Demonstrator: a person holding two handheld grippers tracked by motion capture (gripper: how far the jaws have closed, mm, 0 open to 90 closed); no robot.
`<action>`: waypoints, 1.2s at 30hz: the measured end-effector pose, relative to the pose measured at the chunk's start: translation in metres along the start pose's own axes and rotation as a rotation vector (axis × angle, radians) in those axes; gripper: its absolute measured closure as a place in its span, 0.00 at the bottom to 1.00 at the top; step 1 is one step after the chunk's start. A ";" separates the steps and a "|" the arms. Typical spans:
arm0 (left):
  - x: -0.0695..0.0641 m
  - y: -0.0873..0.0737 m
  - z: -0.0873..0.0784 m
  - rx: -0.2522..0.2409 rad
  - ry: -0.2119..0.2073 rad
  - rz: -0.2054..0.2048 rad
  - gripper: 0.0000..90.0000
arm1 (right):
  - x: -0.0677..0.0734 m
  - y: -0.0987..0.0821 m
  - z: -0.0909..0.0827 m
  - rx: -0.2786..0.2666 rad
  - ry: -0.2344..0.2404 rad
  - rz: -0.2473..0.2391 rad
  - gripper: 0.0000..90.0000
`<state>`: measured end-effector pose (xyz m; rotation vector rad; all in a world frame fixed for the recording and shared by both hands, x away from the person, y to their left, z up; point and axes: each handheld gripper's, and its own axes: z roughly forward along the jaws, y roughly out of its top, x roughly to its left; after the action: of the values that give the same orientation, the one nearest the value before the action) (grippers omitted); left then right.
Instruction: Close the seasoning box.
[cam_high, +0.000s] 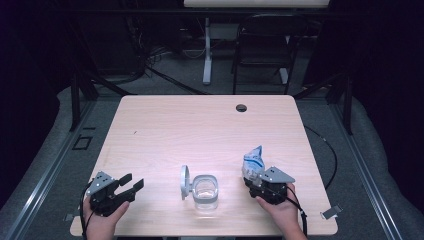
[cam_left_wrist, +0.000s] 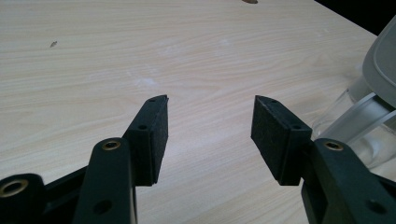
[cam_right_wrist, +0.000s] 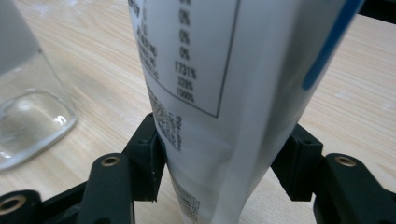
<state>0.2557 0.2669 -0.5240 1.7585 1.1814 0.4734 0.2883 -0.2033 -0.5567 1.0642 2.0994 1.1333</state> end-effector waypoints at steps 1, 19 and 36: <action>0.000 0.001 0.000 -0.004 0.002 0.001 0.52 | 0.001 0.001 -0.001 0.004 0.004 -0.009 0.47; 0.005 0.001 -0.004 -0.015 0.010 -0.014 0.52 | 0.018 0.022 -0.002 -0.024 0.034 -0.070 0.47; 0.006 -0.002 -0.001 -0.002 0.018 -0.018 0.52 | 0.018 0.037 0.013 -0.039 0.011 -0.138 0.47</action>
<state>0.2562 0.2727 -0.5264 1.7434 1.2080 0.4804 0.3027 -0.1702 -0.5336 0.8822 2.1152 1.1101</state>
